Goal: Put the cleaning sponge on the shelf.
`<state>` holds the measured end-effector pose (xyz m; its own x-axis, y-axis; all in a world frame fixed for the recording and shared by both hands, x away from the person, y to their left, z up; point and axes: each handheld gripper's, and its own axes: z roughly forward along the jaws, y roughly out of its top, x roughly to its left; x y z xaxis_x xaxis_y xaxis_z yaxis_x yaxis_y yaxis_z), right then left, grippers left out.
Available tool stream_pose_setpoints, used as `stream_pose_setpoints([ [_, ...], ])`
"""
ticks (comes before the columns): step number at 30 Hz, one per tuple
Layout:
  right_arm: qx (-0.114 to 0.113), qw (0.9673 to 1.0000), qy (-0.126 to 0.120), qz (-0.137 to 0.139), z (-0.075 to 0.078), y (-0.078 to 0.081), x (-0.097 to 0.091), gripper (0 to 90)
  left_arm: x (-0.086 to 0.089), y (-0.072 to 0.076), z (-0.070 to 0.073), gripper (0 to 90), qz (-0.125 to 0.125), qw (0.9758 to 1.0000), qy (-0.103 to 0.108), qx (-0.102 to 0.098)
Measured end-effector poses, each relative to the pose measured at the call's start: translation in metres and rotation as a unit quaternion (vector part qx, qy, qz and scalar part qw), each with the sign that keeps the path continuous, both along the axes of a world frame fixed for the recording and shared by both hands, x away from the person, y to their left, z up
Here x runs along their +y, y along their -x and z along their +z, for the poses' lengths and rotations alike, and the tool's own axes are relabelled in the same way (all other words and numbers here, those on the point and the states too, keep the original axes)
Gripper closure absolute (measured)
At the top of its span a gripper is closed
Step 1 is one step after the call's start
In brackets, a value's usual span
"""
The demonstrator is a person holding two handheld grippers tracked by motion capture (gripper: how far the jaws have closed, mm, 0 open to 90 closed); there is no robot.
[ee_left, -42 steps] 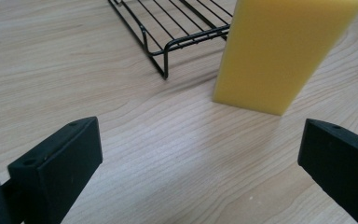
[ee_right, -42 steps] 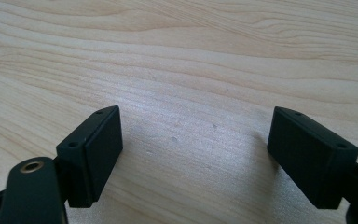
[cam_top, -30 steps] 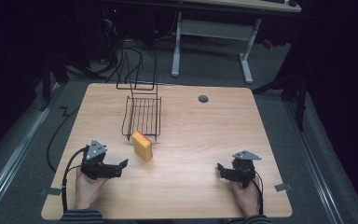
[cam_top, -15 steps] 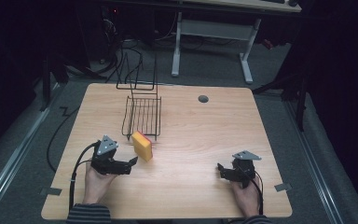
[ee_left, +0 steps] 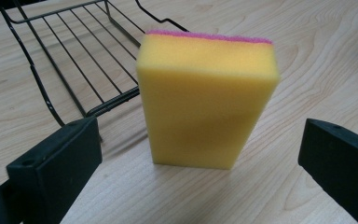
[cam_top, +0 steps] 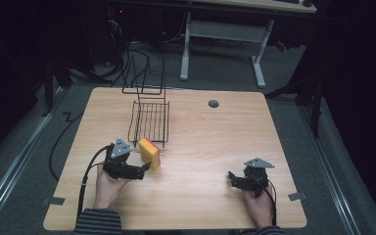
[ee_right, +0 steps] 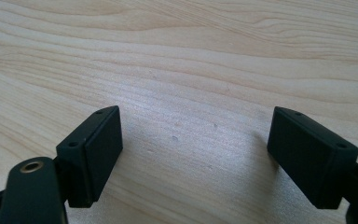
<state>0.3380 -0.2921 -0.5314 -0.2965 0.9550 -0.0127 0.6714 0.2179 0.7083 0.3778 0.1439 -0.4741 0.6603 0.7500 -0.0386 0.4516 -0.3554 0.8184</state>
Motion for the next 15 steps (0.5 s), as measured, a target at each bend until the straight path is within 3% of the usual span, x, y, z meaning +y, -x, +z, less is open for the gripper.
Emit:
stream_pose_setpoints([
  [15, 0.0, 1.0, 0.0, 0.0, 0.0, 0.0, 0.0, 18.1, -0.015, -0.012, -0.001, 0.1, -0.012, 0.9999, -0.006, 0.002],
])
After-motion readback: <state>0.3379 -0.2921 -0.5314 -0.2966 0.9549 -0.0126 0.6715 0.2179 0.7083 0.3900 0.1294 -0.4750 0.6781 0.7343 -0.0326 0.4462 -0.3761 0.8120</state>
